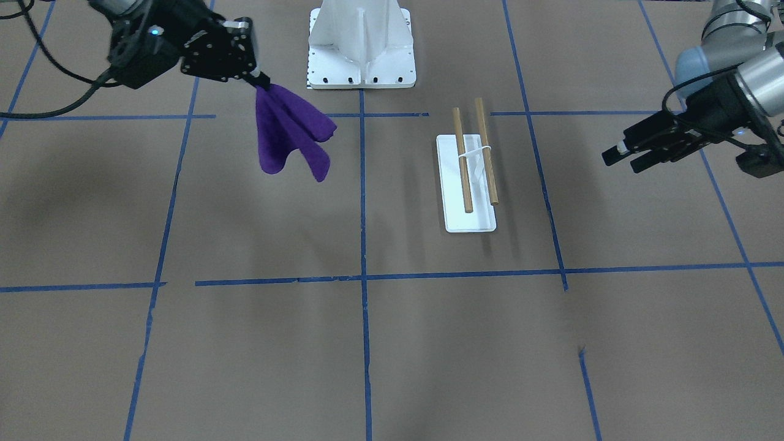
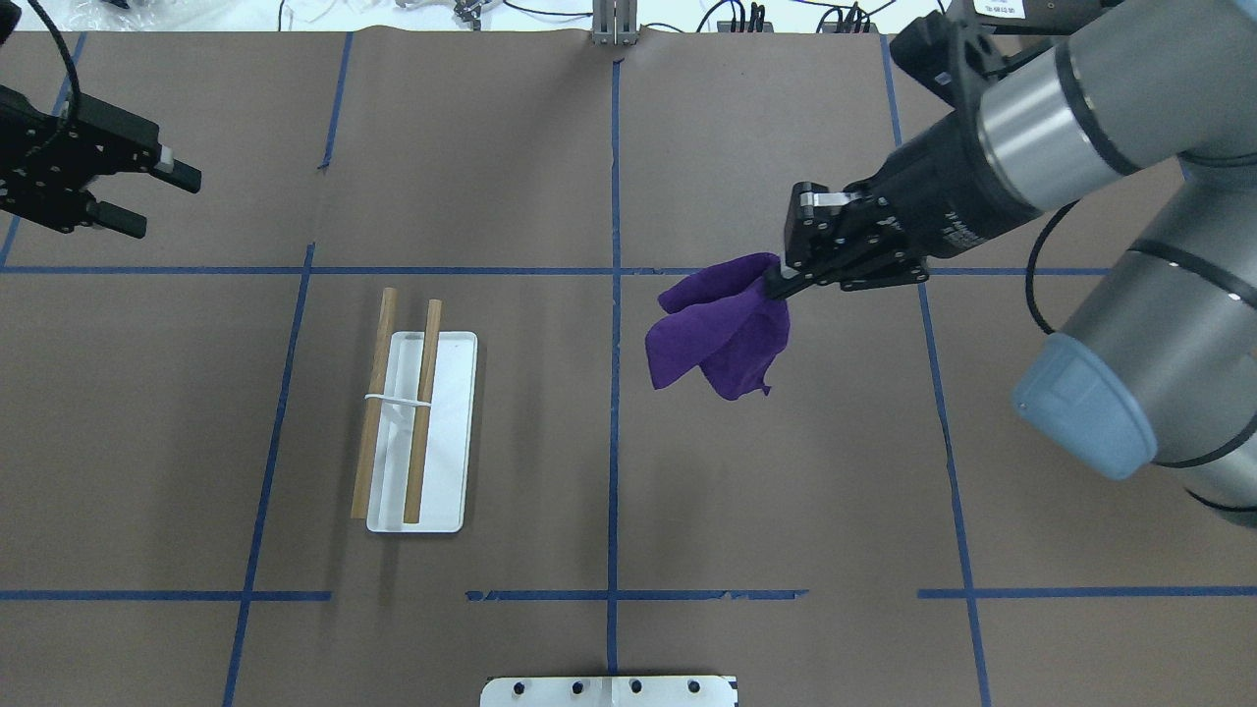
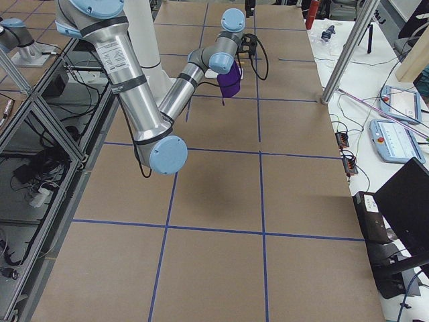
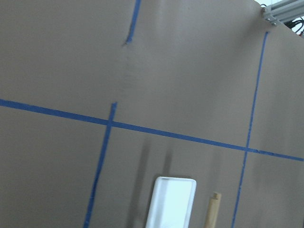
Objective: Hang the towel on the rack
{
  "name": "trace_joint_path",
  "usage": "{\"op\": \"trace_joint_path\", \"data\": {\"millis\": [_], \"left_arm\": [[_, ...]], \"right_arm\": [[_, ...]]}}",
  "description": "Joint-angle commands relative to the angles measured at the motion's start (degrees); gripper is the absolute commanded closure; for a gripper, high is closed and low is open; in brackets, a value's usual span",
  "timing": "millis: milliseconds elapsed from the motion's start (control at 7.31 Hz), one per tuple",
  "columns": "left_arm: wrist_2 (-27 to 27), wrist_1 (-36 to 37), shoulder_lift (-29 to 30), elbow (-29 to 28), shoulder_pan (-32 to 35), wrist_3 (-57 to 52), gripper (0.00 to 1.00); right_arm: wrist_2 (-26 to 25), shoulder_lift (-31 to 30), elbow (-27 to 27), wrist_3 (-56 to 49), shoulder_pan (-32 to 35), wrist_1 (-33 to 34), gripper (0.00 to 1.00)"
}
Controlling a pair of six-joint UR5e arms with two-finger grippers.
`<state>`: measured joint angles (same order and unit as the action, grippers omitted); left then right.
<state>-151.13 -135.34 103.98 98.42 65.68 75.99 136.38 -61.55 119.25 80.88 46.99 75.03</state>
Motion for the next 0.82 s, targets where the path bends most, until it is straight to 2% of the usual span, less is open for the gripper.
{"op": "trace_joint_path", "data": {"millis": [0, 137, 274, 411, 684], "left_arm": [[4.25, -3.96, 4.02, -1.21, -6.95, 0.74, 0.0], [9.66, -5.53, 4.73, -1.12, -10.45, 1.78, 0.1], [11.37, -5.9, 7.09, -1.65, -13.09, 13.63, 0.01], [11.3, -6.16, 11.29, -3.39, -15.38, 31.41, 0.01], [11.47, -7.74, 14.92, -3.67, -19.79, 41.31, 0.02]], "right_arm": [[-9.85, 5.54, -0.16, 4.63, -8.19, 0.03, 1.0], [-11.47, 6.09, -0.16, 4.72, -9.53, 0.03, 1.0], [-11.58, 6.61, -0.16, 4.72, -9.63, -0.06, 1.0], [-12.1, 8.27, -0.6, 4.72, -9.9, 0.03, 1.0], [-12.37, 8.82, -0.86, 4.72, -9.9, -0.06, 1.0]]}}
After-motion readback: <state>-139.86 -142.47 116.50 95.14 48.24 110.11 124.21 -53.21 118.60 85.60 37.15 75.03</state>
